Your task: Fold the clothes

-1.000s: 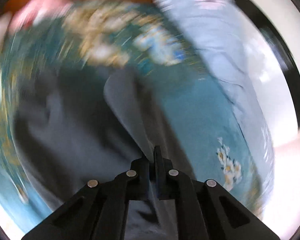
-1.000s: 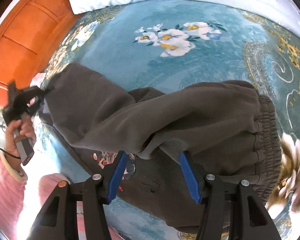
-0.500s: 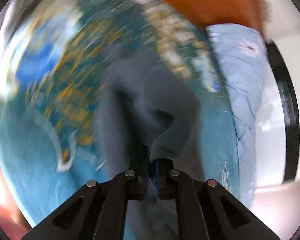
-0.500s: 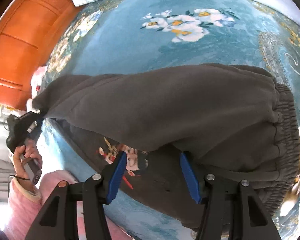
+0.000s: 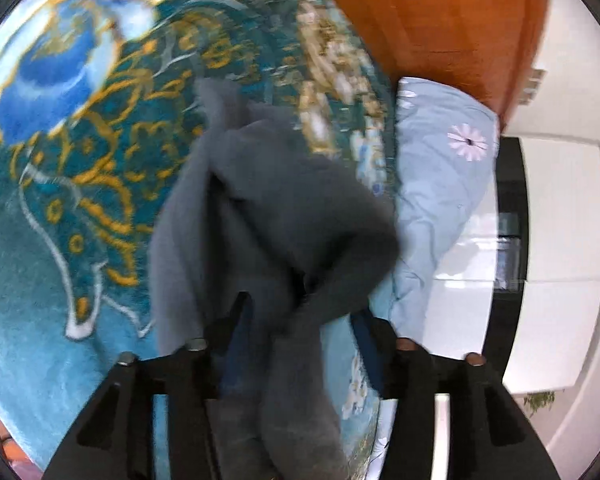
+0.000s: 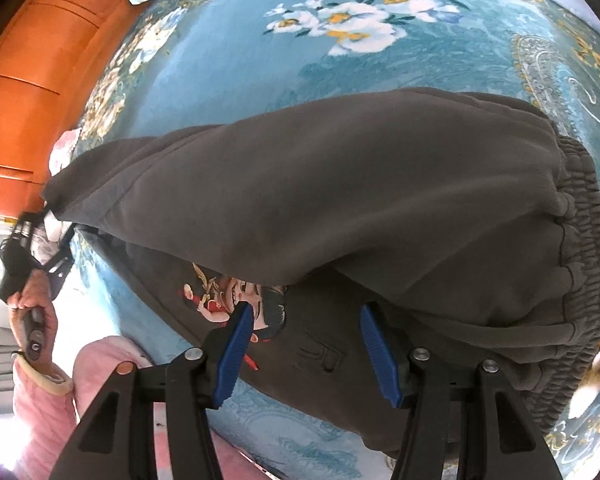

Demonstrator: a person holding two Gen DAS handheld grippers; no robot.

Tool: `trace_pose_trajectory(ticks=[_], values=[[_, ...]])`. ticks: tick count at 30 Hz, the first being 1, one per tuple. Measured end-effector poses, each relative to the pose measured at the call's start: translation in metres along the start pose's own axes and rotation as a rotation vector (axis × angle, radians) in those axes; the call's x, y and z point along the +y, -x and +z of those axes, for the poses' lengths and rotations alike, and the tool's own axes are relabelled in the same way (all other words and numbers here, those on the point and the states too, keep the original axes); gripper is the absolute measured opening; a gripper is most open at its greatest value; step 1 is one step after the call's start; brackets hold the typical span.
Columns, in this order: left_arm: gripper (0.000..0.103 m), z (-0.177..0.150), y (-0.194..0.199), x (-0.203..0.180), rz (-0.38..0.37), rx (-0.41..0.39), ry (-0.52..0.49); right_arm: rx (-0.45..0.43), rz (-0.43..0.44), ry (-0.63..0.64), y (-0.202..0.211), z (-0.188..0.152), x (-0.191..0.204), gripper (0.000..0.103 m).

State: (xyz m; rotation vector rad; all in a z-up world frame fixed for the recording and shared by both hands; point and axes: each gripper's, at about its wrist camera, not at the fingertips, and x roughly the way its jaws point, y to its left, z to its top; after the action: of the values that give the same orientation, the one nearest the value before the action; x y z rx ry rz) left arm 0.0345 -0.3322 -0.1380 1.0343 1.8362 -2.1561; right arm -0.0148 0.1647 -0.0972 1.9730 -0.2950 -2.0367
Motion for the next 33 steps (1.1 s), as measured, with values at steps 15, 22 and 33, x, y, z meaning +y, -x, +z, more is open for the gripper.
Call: trace_pose_trajectory(ticks=[15, 22, 33], values=[[0.008, 0.043, -0.011, -0.012, 0.017, -0.010, -0.007, 0.044, -0.027, 0.007, -0.012, 0.003, 0.009, 0.060], [0.009, 0.030, 0.015, -0.021, -0.022, -0.096, -0.191, 0.056, -0.039, -0.009, -0.017, 0.006, 0.008, 0.060], [0.011, 0.027, -0.003, 0.030, 0.196, 0.004, -0.023, -0.009, -0.023, 0.047, 0.005, 0.016, 0.012, 0.060]])
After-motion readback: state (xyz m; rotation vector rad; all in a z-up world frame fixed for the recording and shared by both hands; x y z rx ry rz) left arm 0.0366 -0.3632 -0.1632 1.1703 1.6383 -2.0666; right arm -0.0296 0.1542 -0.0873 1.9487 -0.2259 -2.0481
